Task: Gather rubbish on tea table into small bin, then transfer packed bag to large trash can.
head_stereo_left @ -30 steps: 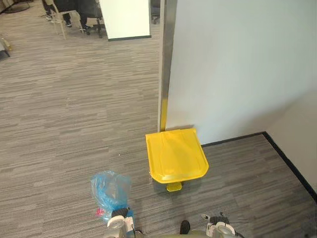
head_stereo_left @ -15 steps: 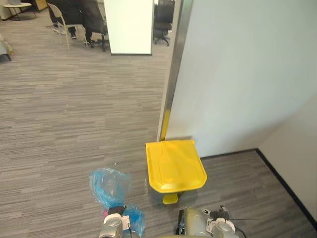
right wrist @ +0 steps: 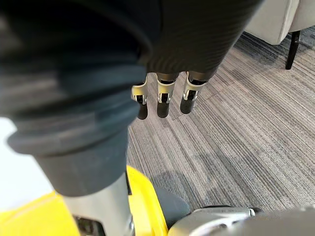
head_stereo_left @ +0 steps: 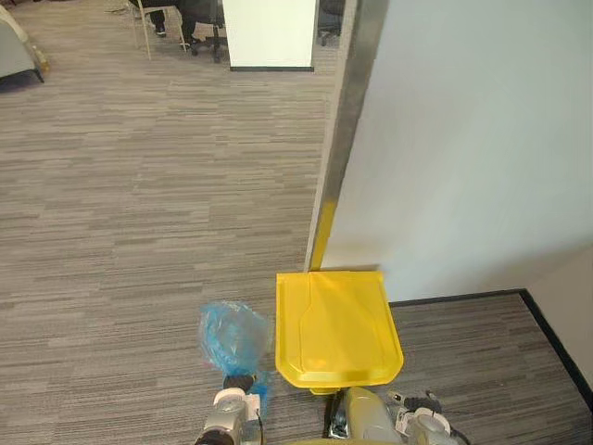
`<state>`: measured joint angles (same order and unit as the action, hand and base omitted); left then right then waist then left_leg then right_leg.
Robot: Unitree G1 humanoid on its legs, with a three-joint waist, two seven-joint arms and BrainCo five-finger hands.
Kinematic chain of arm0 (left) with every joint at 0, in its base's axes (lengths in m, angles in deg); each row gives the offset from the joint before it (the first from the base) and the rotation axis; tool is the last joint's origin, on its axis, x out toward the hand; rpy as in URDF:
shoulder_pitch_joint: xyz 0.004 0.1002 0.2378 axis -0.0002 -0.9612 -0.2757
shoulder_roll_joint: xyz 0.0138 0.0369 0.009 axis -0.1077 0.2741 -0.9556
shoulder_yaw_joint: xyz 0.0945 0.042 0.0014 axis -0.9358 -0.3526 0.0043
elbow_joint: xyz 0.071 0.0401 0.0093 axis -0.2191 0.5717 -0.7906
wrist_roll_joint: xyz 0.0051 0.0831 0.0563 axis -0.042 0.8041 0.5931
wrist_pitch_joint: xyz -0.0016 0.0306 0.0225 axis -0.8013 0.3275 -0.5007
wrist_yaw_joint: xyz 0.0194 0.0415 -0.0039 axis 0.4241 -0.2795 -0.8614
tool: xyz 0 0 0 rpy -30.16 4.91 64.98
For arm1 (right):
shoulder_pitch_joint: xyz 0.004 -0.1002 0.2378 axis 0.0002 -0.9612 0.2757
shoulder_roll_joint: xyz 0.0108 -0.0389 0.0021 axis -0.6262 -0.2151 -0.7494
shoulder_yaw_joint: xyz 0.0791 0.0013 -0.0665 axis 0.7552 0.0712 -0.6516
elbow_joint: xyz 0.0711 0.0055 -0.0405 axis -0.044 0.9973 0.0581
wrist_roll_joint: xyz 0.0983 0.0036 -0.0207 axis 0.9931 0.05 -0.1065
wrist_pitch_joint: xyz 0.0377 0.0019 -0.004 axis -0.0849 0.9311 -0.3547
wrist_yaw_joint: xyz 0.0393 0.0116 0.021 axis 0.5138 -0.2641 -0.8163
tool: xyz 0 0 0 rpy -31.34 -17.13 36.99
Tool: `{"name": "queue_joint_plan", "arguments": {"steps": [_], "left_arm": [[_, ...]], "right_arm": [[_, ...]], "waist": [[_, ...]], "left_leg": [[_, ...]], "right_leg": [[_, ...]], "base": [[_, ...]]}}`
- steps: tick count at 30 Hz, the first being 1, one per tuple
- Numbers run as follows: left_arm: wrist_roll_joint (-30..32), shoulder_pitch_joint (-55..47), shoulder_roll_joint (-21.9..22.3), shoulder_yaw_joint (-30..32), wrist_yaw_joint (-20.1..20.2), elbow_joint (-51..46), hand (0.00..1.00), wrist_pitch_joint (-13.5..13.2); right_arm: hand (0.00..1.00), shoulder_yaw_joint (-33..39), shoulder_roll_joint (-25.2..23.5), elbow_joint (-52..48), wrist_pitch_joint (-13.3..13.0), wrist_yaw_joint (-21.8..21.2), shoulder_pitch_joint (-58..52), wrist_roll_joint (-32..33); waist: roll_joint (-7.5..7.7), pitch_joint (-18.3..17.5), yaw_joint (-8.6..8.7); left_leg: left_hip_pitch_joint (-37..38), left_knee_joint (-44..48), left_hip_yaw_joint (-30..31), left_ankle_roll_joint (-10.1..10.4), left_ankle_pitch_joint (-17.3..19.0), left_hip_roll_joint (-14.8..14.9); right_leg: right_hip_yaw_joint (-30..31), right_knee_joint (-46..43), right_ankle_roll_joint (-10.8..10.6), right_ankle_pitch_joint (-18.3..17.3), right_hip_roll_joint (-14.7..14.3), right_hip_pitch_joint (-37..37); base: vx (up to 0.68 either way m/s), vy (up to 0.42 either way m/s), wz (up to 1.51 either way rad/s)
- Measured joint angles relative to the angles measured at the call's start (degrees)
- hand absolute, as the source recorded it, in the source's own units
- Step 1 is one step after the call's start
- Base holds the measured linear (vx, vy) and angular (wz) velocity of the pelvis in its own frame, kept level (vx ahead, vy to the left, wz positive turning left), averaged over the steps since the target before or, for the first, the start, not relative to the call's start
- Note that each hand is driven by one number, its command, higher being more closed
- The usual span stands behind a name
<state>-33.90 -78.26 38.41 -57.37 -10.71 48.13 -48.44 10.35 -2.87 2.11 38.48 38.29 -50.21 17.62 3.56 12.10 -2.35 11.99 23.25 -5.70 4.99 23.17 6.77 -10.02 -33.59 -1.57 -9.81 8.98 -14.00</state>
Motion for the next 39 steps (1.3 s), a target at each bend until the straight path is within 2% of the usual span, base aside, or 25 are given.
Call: {"name": "queue_joint_plan", "arguments": {"steps": [9, 12, 13, 14, 15, 16, 17, 18, 19, 20, 21, 22, 23, 24, 25, 27, 29, 31, 33, 34, 35, 37, 39], "left_arm": [[-0.06, -0.73, -0.01, -0.81, -0.20, 0.51, 1.00, 0.02], [-0.18, -0.73, 0.11, -1.93, -0.21, 0.83, 1.00, 0.01], [-0.23, -0.81, 0.31, -1.73, -0.27, 0.89, 1.00, 0.00], [-0.25, -1.12, 0.47, -1.65, -0.25, 1.24, 1.00, 0.00], [-0.27, -1.86, 0.75, -1.03, -0.27, 1.47, 1.00, -0.13], [-0.34, -1.86, -0.20, -0.56, -0.48, 1.34, 1.00, -0.05], [-0.77, -1.89, -0.90, -0.57, -0.56, 1.02, 1.00, 0.00], [-0.99, -1.87, -1.20, -0.54, -0.59, 0.72, 1.00, 0.07], [-1.56, -2.04, -0.74, 0.02, -0.64, 0.97, 1.00, 0.36], [-1.92, -3.11, 0.14, 0.71, -0.53, 1.01, 1.00, 0.26], [-2.25, -3.03, 0.16, 1.02, -0.50, 0.27, 1.00, 0.23], [-2.35, -3.08, -0.10, 0.20, -0.74, -0.73, 1.00, 0.30], [-2.41, -3.13, -0.42, -0.31, -0.87, -1.38, 1.00, 0.27], [-2.61, -3.20, -0.54, -0.58, -1.39, -1.42, 1.00, 0.37], [-3.15, -3.40, -0.67, -0.69, -1.43, -0.84, 1.00, 0.37], [-3.75, -3.00, -0.33, -2.47, -1.43, -0.66, 1.00, 0.34], [-4.77, -2.79, 0.40, -3.25, -1.33, -0.71, 1.00, 0.34], [-5.31, -2.80, 0.62, -2.46, -1.44, -1.21, 1.00, 0.26], [-6.30, -3.11, 0.80, -2.42, -1.48, -2.08, 1.00, 0.09], [-6.86, -3.09, 0.48, -2.39, -1.49, -2.20, 1.00, 0.05], [-6.90, -3.10, 0.46, -2.31, -1.49, -2.25, 1.00, 0.03], [-6.91, -2.98, 0.46, -1.84, -1.45, -2.40, 1.00, 0.03], [-6.90, -3.47, 0.53, -1.82, -1.45, -2.37, 1.00, 0.04]], "right_arm": [[0.00, -2.48, -0.91, -0.31, -0.28, -0.04, -0.35, -0.03], [0.00, -2.66, -0.77, -0.55, -0.60, -0.20, -0.85, -0.03], [0.00, -2.66, -0.46, -1.56, -0.76, -0.27, -1.22, -0.06], [0.00, -2.66, -0.16, -1.83, -0.74, -0.29, -1.20, -0.14], [0.00, -2.75, 0.23, -2.33, -0.54, -0.27, -0.78, -0.21], [0.00, -3.28, -0.38, -2.98, -1.03, -0.29, -1.10, -0.06], [0.00, -3.43, -0.81, -2.60, -1.24, -0.27, -1.24, -0.09], [0.00, -3.53, -0.88, -2.32, -1.15, -0.29, -1.91, -0.11], [0.00, -3.83, -1.00, -2.60, -1.15, -0.43, -2.15, -0.19], [0.00, -3.96, -0.60, -2.84, -1.15, -0.32, -1.65, -0.17], [0.00, -3.76, -0.97, -2.86, -1.13, -0.28, -1.54, -0.15], [0.00, -3.69, -1.43, -1.81, -0.90, -0.38, -1.94, -0.19], [0.00, -3.70, -1.49, -1.17, -0.59, -0.41, -2.08, -0.18], [0.00, -3.78, -1.19, -0.27, -0.01, -0.48, -1.99, -0.18], [0.00, -4.52, -1.13, -0.33, -0.03, -0.42, -0.95, -0.19], [0.00, -4.59, -0.80, -0.01, 0.02, -0.29, -0.44, -0.14], [0.00, -4.69, 0.10, 0.05, 0.12, 0.10, -0.97, -0.15], [0.00, -5.01, 0.20, 0.08, 0.07, 0.16, -0.68, -0.13], [0.00, -5.50, 0.43, 0.32, 0.13, 0.18, -0.13, -0.15], [0.00, -5.92, 0.23, 0.50, 0.13, 0.16, 0.16, -0.16], [0.00, -5.95, -0.34, 0.64, 0.09, 0.16, 0.24, -0.17], [0.00, -5.92, -0.63, 0.97, 0.06, 0.15, 0.21, -0.16], [0.00, -5.76, -0.47, 0.33, -0.03, 0.16, -0.36, -0.14]], "waist": [[-0.07, -1.87, 0.03], [-0.77, -2.35, 0.35], [-1.48, -2.37, 0.58], [-2.91, -3.01, 0.47], [-4.79, -3.77, 0.13], [-2.99, -3.72, 1.17], [-1.51, -3.66, 1.45], [-0.57, -4.09, 1.45], [-1.73, -5.26, 0.65], [-4.16, -7.15, -1.10], [-3.05, -6.99, -0.71], [-1.17, -6.53, -0.37], [0.26, -6.97, -0.42], [-1.20, -7.81, -1.69], [-2.55, -8.32, -1.67], [-3.57, -6.84, -0.43], [-3.69, -6.50, -0.28], [-3.37, -5.78, -0.38], [-3.16, -5.80, -0.41], [-3.01, -5.96, -0.42], [-3.00, -5.92, -0.44], [-2.27, -5.49, -0.50], [-3.65, -6.32, 0.00]], "left_leg": [[0.19, -0.42, -0.03, 0.01, 0.03, -0.71], [0.07, -0.20, 0.17, 0.01, 0.03, -1.12], [-0.02, -0.14, 0.06, -0.08, -0.11, -1.07], [-0.35, -0.95, -0.35, -0.11, -0.48, -0.03], [-0.77, -2.36, -1.46, 0.01, -0.87, 1.04], [-1.08, -3.41, -1.78, 0.52, -1.16, -0.15], [-1.51, -2.87, -1.83, 0.57, -1.19, -0.76], [-1.86, -2.24, -2.20, 0.80, -1.29, -1.30], [-2.52, -3.72, -3.82, 0.29, -2.64, -0.21], [-3.16, -7.33, -6.34, 1.16, -5.40, 1.81], [-3.12, -9.30, -7.66, 1.50, -6.47, 1.12], [-2.44, -10.87, -8.13, 1.79, -7.88, -0.93], [-2.69, -10.92, -8.15, 2.11, -8.12, -1.46], [-4.51, -10.46, -10.39, 2.00, -8.89, -0.21], [-6.88, -9.64, -11.36, 0.51, -10.01, 1.22], [-9.21, -9.28, -9.35, -1.37, -11.90, 1.53], [-10.13, -10.52, -7.70, 1.06, -13.95, 1.58], [-11.43, -11.28, -6.91, 2.20, -14.56, 1.67], [-13.38, -13.05, -5.15, 2.95, -15.83, 1.88], [-13.59, -15.00, -4.67, 2.70, -17.52, 1.72], [-13.96, -14.83, -4.68, 2.51, -17.68, 1.68], [-15.08, -8.13, -5.38, -0.22, -14.39, 1.65], [-14.59, -4.91, -8.86, -0.94, -10.92, 2.69]], "right_leg": [[0.74, 0.78, -0.70, 0.58, 0.21, -0.01], [1.11, 0.15, -1.36, 1.63, 0.76, -0.05], [1.76, 0.95, -3.02, 4.22, 0.22, -0.36], [2.94, 3.31, -4.34, 6.31, -1.46, -0.25], [5.66, -0.45, -4.09, 5.44, -2.53, -1.77], [8.39, -12.66, -2.90, 2.54, -1.35, -4.24], [9.81, -18.73, -2.63, 0.83, -0.53, -4.05], [10.09, -17.86, -2.77, 1.05, -0.65, -4.33], [10.08, -10.47, -4.32, 2.04, -3.64, -3.27], [11.33, -7.66, -3.64, 0.46, -4.81, -2.54], [10.45, -12.55, -2.46, -2.10, -3.26, -2.80], [9.24, -14.63, -2.84, -5.19, 0.20, 0.08], [9.03, -10.22, -3.50, -7.49, 0.59, 1.74], [8.47, -2.35, -2.61, -8.07, -1.98, 3.62], [8.95, 6.44, -1.00, -6.91, -3.84, 5.93], [8.74, 10.46, -0.29, -3.05, -4.68, 6.03], [7.49, 11.88, -0.19, -1.82, -4.93, 5.30], [6.98, 10.83, -0.08, -1.38, -4.77, 3.39], [5.12, 11.35, 0.36, 0.18, -3.86, 1.54], [4.36, 13.48, 0.55, 1.72, -3.66, 1.65], [3.89, 14.63, 0.70, 2.72, -3.55, 1.83], [2.97, 16.06, 1.17, 3.91, -2.54, 2.21], [0.79, 18.39, -0.20, 5.37, -2.05, 3.54]], "base": [[-0.07, 0.013, -0.01], [-0.11, -0.012, 0.06], [-0.15, 0.038, -0.14], [-0.16, 0.044, -0.29], [-0.16, 0.020, -0.15], [-0.17, -0.043, 0.03], [-0.14, -0.071, 0.12], [-0.14, -0.059, -0.34], [-0.14, -0.029, -0.87], [-0.14, -0.045, -0.91], [-0.11, -0.126, -0.50], [-0.04, -0.187, -0.13], [-0.05, -0.182, -0.57], [-0.09, -0.142, -0.97], [-0.16, -0.124, -0.97], [-0.21, -0.118, -0.24], [-0.19, -0.078, 0.19], [-0.25, -0.049, 0.33], [-0.24, -0.025, 0.39], [-0.21, -0.006, 0.30], [-0.26, 0.024, 0.15], [-0.22, 0.067, 0.00], [-0.14, 0.121, 0.11]]}}
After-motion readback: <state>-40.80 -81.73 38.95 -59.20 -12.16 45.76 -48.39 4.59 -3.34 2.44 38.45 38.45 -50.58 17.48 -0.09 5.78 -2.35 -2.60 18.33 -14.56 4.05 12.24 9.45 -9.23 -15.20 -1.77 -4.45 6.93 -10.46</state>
